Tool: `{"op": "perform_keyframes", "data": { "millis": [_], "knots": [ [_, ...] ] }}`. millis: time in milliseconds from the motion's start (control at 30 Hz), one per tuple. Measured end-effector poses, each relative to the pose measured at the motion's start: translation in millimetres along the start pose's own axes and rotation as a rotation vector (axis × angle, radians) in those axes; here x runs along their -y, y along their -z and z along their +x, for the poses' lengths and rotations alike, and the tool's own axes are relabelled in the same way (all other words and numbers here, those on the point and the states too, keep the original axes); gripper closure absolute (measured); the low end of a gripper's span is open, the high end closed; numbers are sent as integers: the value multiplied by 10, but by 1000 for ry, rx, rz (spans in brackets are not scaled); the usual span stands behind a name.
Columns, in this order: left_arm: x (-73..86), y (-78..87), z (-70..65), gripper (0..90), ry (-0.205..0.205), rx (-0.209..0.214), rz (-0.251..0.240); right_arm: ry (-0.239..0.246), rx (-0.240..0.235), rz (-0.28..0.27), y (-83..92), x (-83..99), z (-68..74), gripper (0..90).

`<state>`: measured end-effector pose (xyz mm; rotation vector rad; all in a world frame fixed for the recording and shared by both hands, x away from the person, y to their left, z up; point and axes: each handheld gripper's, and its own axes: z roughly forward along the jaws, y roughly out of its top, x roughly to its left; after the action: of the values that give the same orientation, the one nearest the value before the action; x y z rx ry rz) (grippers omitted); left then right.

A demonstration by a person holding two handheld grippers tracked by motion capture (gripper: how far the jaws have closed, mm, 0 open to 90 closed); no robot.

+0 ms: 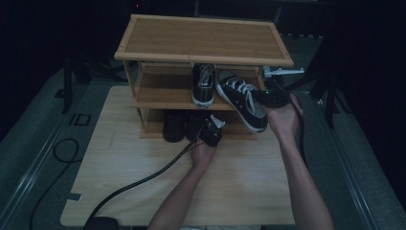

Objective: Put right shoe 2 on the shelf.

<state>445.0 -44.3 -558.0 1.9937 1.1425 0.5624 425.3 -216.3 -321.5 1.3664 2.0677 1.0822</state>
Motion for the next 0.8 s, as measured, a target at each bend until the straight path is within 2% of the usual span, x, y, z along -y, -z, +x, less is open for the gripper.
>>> {"op": "perform_keyframes", "data": {
  "millis": [200, 433, 667, 800],
  "knots": [
    [0, 0, 1, 900, 0, 0, 0, -26, 23, -7, -59, -26, 23, 883],
    [0, 1, -1, 900, -1, 0, 0, -20, 44, -2, -118, -24, 40, 876],
    [0, 1, -2, 900, -2, -1, 0, -33, 8, -20, -104, -28, 0, 842],
    [1, 1, -3, 900, -2, -2, 0, -39, -11, -30, -72, -47, -10, 783]
  ]
}}
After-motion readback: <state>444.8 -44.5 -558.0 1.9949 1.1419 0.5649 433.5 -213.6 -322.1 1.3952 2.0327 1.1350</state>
